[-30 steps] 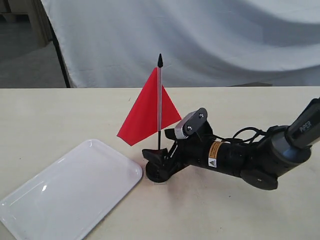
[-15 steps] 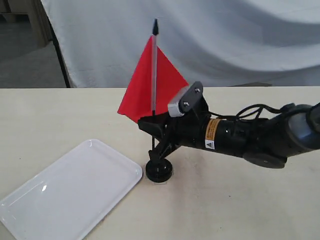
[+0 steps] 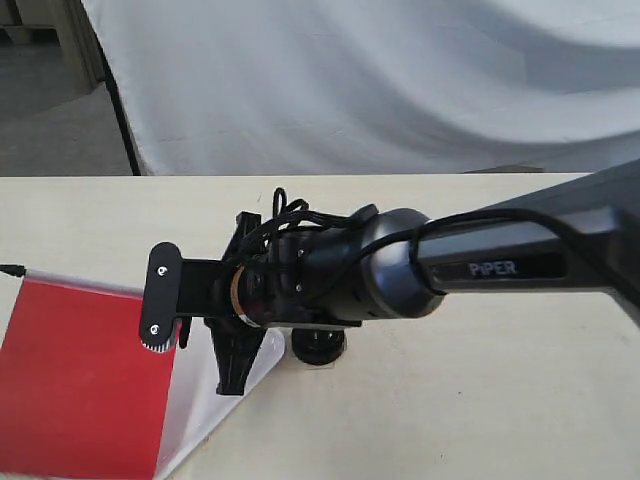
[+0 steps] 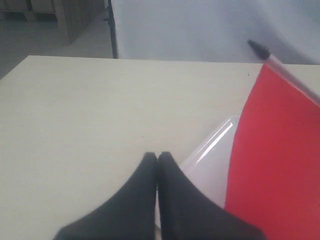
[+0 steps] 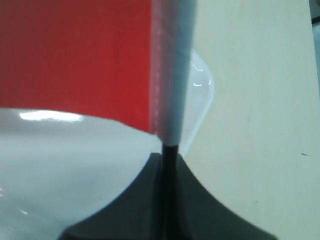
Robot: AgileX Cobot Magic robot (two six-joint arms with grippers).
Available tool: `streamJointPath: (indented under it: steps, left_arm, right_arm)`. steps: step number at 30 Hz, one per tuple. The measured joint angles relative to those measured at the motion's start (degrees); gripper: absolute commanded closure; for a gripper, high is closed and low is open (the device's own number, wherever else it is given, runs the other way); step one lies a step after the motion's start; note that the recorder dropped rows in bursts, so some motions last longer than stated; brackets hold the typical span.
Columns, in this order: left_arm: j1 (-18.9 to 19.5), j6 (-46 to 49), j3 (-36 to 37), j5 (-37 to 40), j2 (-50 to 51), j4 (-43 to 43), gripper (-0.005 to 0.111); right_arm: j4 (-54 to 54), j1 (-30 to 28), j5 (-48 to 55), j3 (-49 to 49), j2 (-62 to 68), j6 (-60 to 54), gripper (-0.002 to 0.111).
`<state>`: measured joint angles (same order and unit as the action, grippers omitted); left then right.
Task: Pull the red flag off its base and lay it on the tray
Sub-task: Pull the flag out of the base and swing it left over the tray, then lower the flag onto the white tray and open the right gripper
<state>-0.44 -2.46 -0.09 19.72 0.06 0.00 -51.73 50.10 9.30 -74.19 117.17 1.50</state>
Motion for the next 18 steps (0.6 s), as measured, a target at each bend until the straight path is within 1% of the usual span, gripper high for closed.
streamJointPath:
  steps: [3, 8, 14, 18]
  left_arm:
    - [0.0, 0.0, 0.0, 0.0, 0.0, 0.0, 0.107]
    - [0.0, 0.0, 0.0, 0.0, 0.0, 0.0, 0.107]
    - [0.0, 0.0, 0.0, 0.0, 0.0, 0.0, 0.107]
    - [0.0, 0.0, 0.0, 0.0, 0.0, 0.0, 0.107]
  right_arm:
    - [-3.2, 0.7, 2.4, -2.7, 2.0, -0.2, 0.109]
    - [-11.3, 4.0, 7.3, -5.6, 5.2, -0.2, 0.109]
    - [-21.6, 7.3, 11.9, -6.2, 10.5, -0.2, 0.109]
    - [-24.0, 7.5, 13.0, -6.2, 11.9, -0.3, 0.109]
